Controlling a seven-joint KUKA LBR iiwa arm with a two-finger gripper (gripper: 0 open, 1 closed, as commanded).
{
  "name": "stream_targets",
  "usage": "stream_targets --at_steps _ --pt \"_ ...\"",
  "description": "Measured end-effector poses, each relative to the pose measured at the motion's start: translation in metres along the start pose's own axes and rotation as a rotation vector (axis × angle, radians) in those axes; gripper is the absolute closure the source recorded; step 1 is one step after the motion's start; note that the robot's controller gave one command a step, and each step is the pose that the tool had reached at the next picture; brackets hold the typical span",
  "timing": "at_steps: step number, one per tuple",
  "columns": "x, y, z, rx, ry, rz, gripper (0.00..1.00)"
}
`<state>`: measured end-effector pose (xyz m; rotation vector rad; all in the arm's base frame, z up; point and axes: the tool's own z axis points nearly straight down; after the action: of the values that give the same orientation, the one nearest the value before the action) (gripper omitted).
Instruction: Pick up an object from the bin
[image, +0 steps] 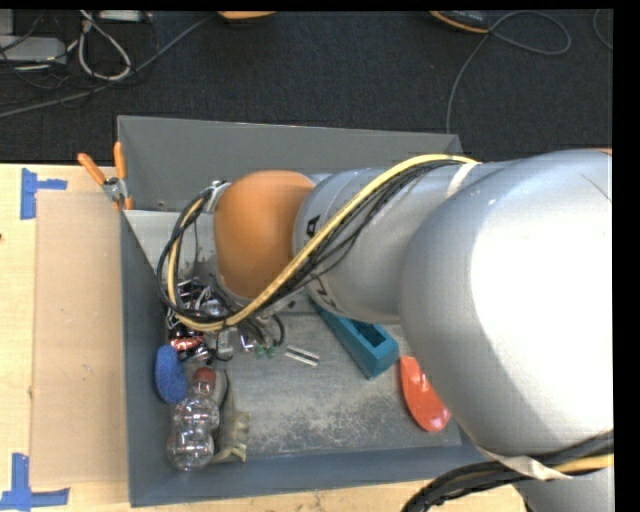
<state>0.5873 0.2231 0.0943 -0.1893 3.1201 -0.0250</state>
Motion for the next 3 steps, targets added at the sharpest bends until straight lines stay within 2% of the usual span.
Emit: stream_targets --at_steps 1,2,3 --pt "-0.010 -0.005 0.002 -0.002 -0.004 -0.098 1.00" --pt "-0.018 -0.006 0.006 -0.001 -0.009 -0.115 1.00" --pt "-0.021 -0.009 0.002 -0.004 -0.010 -0.027 1.00"
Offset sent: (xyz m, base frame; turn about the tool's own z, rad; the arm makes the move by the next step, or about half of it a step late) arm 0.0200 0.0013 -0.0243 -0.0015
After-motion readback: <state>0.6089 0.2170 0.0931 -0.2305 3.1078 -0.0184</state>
